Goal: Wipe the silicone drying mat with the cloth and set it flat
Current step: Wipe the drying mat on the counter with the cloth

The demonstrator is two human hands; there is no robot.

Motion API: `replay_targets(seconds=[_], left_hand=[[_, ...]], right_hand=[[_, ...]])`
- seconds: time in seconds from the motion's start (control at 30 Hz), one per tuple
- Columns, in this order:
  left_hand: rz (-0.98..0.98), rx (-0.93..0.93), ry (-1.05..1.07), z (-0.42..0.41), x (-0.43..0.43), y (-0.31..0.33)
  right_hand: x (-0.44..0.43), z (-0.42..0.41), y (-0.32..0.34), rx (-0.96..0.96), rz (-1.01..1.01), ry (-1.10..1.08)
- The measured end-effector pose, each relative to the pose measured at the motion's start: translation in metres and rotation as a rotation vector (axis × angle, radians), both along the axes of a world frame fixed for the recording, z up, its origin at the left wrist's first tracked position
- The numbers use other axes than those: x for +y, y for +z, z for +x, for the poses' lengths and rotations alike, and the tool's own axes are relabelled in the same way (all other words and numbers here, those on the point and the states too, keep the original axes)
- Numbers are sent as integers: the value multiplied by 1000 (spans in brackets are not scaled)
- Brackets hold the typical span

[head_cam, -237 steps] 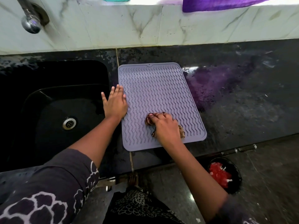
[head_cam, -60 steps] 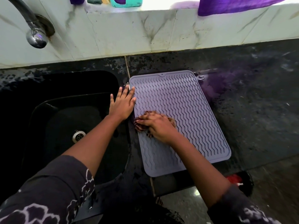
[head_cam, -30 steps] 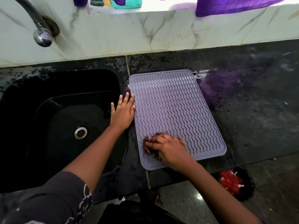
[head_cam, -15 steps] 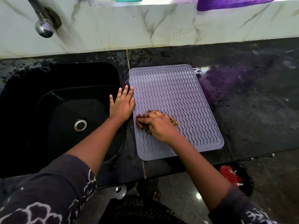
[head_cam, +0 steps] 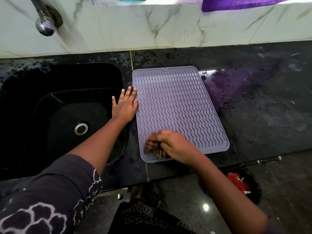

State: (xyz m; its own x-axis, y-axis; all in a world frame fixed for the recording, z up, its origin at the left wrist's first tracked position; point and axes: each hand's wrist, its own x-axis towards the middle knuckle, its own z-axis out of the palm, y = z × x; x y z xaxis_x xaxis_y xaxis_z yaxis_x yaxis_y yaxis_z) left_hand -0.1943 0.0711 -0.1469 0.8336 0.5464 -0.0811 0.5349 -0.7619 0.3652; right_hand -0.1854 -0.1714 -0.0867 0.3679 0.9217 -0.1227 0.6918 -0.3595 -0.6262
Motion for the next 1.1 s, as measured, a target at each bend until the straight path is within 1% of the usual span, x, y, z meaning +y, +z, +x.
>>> replay_targets(seconds=[0.03, 0.1, 0.17, 0.23, 0.37, 0.47, 0.53, 0.6, 0.63, 0.73, 0.87, 0.97, 1.1], left_hand=[[2, -1, 0, 0, 0, 0], [10, -5, -1, 0, 0, 0], [17, -2, 0, 0, 0, -1], [18, 1, 1, 0, 0, -1], [14, -4, 3, 1, 0, -1], [19, -5, 3, 1, 0, -2], [21, -3, 1, 1, 0, -2], [25, 1, 3, 1, -1, -2], [28, 3, 3, 1, -1, -1], [28, 8, -3, 1, -1, -1], [32, 9, -4, 0, -1, 0], [33, 3, -1, 0, -3, 1], [32, 3, 2, 0, -3, 2]], right_hand=[[9, 5, -2, -52, 27, -76], [27, 11, -6, -184, -35, -164], [37, 6, -12, -311, -136, -161], [32, -8, -16, -365, -172, -143], [-7, -41, -13, -349, -184, -3], [-24, -38, -2, -207, -218, 89], [-17, -29, 4, -137, -178, 47], [-2, -27, 6, -183, -100, -25], [5, -30, 5, -221, -89, -19], [6, -43, -5, -309, -131, 101], [-35, -34, -9, -302, -173, 132], [-70, -20, -9, -314, -220, 30], [-96, 0, -2, -371, -281, -257]])
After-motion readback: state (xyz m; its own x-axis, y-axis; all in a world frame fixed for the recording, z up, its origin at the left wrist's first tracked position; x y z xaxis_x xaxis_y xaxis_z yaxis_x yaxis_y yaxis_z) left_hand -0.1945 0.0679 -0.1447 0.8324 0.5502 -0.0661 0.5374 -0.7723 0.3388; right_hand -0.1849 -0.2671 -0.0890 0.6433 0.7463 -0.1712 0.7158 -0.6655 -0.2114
